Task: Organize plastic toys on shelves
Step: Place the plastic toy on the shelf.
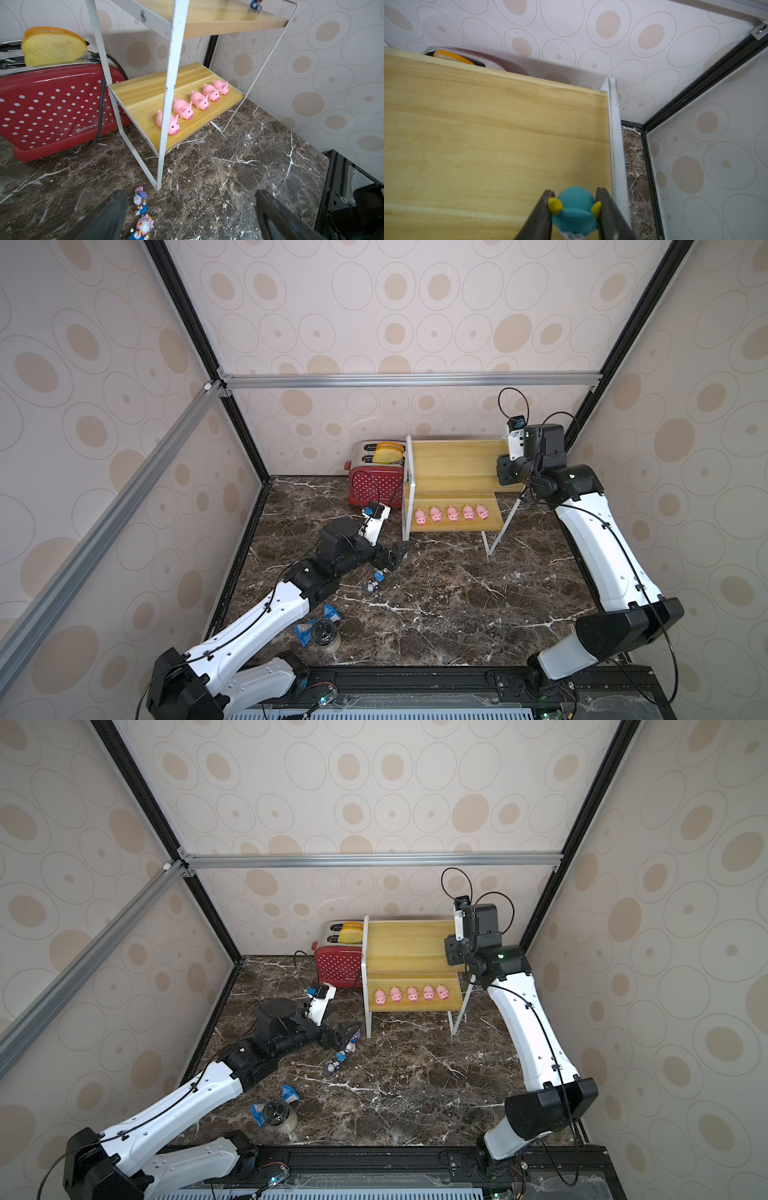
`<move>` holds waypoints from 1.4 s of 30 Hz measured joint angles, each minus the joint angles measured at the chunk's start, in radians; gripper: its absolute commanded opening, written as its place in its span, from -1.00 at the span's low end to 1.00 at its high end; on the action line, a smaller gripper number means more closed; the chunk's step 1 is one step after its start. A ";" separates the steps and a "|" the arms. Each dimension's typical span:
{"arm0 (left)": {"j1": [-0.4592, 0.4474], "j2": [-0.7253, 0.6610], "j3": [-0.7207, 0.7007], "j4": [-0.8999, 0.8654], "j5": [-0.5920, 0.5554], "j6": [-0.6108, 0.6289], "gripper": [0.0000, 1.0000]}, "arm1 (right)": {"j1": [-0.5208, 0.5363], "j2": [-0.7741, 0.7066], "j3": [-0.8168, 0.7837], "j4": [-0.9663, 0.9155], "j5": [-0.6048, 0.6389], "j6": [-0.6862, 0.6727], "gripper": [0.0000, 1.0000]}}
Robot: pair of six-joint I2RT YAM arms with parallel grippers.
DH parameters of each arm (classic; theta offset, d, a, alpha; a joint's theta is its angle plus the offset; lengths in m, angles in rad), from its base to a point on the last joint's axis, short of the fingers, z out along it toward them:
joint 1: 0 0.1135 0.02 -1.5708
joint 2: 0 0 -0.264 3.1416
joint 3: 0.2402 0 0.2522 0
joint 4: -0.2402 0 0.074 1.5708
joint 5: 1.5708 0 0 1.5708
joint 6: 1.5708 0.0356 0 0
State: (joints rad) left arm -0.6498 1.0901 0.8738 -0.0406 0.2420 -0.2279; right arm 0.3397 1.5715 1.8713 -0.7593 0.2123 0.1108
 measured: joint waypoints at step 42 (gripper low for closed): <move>0.114 -0.035 -0.230 -0.250 -0.186 -0.241 0.48 | -0.001 -0.560 -0.575 0.277 -0.309 -0.056 1.00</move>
State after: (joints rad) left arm -0.5358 1.0546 0.6434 -0.2905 0.0559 -0.4690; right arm 0.3386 1.0115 1.2961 -0.4828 -0.0967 0.0551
